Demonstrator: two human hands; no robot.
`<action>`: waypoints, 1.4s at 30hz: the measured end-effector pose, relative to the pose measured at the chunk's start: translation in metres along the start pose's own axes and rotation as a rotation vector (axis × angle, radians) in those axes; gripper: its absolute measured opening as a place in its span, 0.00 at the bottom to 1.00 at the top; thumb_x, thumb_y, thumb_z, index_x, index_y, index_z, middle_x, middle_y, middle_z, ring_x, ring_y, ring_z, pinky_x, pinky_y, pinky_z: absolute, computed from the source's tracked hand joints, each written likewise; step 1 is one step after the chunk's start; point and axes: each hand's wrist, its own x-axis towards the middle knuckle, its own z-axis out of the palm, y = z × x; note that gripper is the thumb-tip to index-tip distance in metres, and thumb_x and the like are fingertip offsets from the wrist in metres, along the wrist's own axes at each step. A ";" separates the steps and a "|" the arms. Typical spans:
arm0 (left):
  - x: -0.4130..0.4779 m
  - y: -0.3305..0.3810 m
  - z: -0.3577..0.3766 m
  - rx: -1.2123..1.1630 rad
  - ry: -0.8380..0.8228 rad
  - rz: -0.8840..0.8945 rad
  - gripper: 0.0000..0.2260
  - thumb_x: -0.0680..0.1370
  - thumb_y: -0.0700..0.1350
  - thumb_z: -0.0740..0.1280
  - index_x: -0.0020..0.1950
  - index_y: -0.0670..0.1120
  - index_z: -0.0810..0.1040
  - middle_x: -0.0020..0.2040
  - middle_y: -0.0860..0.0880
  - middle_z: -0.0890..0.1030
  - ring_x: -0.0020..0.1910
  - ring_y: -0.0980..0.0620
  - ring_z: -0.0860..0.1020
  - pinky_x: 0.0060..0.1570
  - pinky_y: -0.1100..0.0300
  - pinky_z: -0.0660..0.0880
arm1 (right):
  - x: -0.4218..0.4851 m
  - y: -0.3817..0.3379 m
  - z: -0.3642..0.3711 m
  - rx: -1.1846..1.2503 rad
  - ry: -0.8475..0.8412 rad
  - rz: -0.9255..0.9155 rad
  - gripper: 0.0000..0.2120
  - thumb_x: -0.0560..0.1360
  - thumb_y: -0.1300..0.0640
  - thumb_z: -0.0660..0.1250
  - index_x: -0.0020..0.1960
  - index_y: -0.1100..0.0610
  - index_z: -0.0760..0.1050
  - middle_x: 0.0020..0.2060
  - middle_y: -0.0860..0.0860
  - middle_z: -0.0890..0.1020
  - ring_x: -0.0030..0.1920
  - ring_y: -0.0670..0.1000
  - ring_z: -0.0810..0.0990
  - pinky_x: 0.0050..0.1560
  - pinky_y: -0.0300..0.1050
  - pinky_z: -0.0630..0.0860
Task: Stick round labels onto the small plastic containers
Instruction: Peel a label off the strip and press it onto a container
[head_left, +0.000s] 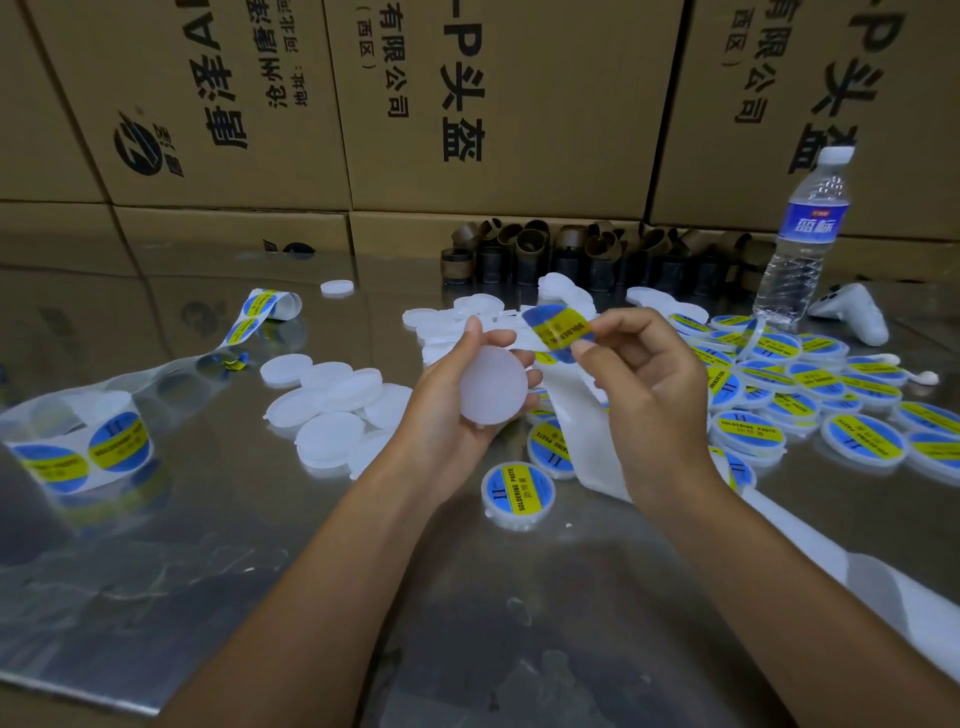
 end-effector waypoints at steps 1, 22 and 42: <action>0.000 0.000 0.000 -0.020 -0.006 -0.015 0.17 0.79 0.53 0.61 0.41 0.44 0.82 0.38 0.44 0.82 0.36 0.48 0.82 0.38 0.56 0.81 | 0.000 -0.001 0.001 0.080 -0.020 0.042 0.11 0.71 0.70 0.66 0.39 0.55 0.74 0.29 0.41 0.79 0.31 0.39 0.76 0.36 0.31 0.71; 0.005 -0.003 -0.003 0.002 -0.075 -0.101 0.28 0.80 0.61 0.49 0.46 0.43 0.80 0.42 0.42 0.82 0.42 0.48 0.81 0.44 0.58 0.80 | -0.003 0.005 0.003 -0.035 -0.103 0.434 0.06 0.67 0.63 0.74 0.38 0.54 0.79 0.25 0.48 0.80 0.22 0.43 0.71 0.26 0.32 0.70; 0.002 -0.002 -0.001 0.080 -0.145 -0.102 0.24 0.80 0.59 0.49 0.49 0.43 0.77 0.41 0.43 0.84 0.41 0.49 0.83 0.43 0.58 0.80 | -0.005 0.007 0.003 -0.111 -0.090 0.446 0.07 0.68 0.64 0.74 0.36 0.56 0.77 0.24 0.49 0.80 0.20 0.44 0.71 0.26 0.32 0.71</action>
